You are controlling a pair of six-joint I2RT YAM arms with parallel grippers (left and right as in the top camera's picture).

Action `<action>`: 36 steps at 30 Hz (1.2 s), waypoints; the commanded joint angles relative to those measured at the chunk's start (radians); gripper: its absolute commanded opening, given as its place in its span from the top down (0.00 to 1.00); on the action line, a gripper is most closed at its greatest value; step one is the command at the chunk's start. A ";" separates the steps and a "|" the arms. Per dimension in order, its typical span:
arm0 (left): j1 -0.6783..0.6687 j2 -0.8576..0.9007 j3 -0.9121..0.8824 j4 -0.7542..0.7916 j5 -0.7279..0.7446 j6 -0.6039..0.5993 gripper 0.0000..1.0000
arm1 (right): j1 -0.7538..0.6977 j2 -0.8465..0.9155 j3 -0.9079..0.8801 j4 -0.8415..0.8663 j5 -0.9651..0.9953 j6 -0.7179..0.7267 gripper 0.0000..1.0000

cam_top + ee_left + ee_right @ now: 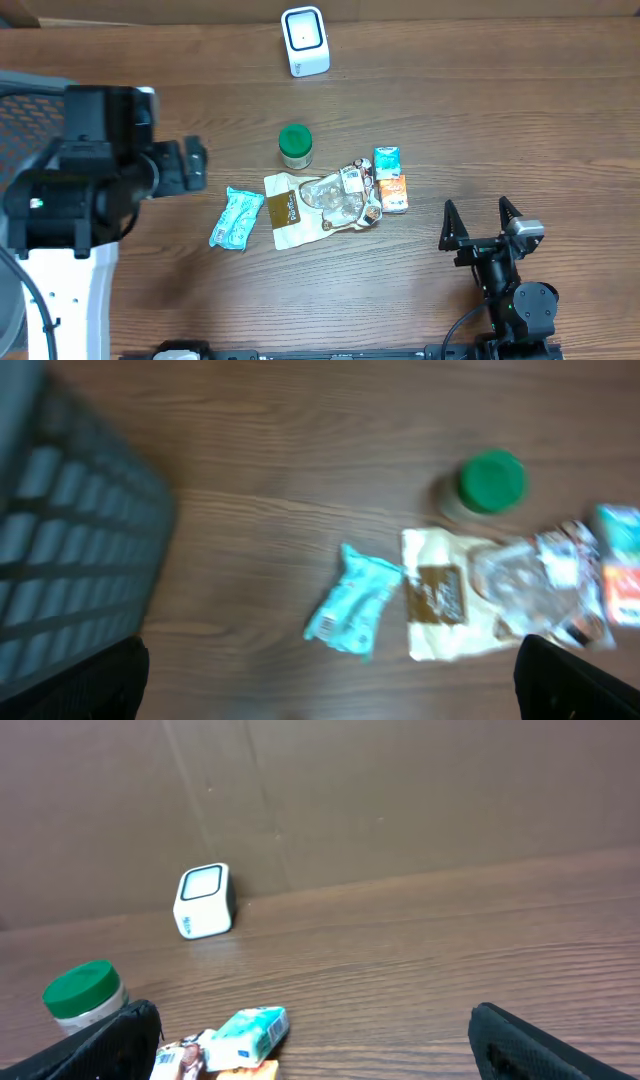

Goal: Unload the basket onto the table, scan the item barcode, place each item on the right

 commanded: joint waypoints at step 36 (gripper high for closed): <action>0.097 0.212 0.008 0.014 0.037 0.008 0.00 | 0.004 0.907 0.731 -0.506 -0.463 0.142 0.00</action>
